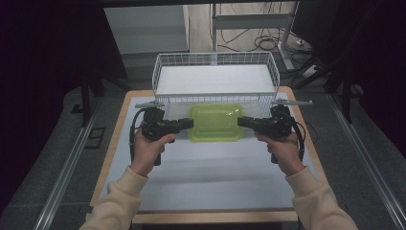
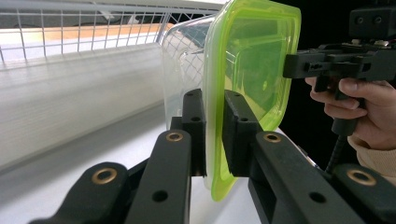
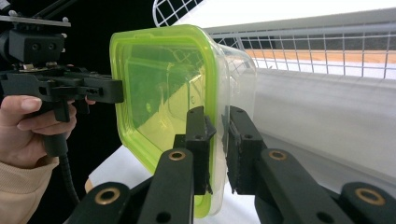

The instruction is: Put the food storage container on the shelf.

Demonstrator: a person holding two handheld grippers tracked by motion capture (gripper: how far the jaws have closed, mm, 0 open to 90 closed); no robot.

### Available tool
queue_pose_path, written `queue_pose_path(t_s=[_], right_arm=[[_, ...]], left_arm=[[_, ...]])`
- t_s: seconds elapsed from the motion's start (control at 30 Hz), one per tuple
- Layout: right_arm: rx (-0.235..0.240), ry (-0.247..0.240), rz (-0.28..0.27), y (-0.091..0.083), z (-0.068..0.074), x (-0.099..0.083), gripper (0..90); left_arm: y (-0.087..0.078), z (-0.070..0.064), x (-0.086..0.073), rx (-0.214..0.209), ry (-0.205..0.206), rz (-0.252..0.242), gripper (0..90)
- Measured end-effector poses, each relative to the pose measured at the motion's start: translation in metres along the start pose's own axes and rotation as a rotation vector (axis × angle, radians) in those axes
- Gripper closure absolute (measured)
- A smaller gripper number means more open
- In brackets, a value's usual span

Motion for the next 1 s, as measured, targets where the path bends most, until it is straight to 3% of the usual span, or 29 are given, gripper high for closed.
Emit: queue_pose_path(t_s=[1.0], right_arm=[[-0.008, -0.031, -0.043, 0.008, 0.0, 0.041, 79.9]], left_arm=[[0.006, 0.004, 0.045, 0.017, 0.027, -0.014, 80.9]])
Point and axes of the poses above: each handheld gripper's, and its own axes: y roughly forward along the jaws, x roughly out of its top, z roughly to its left, the point moved 6 cm from there along y, roughly forward along the jaws, and after that the axes turned 9 degrees about -z, right-handed, at the moved point
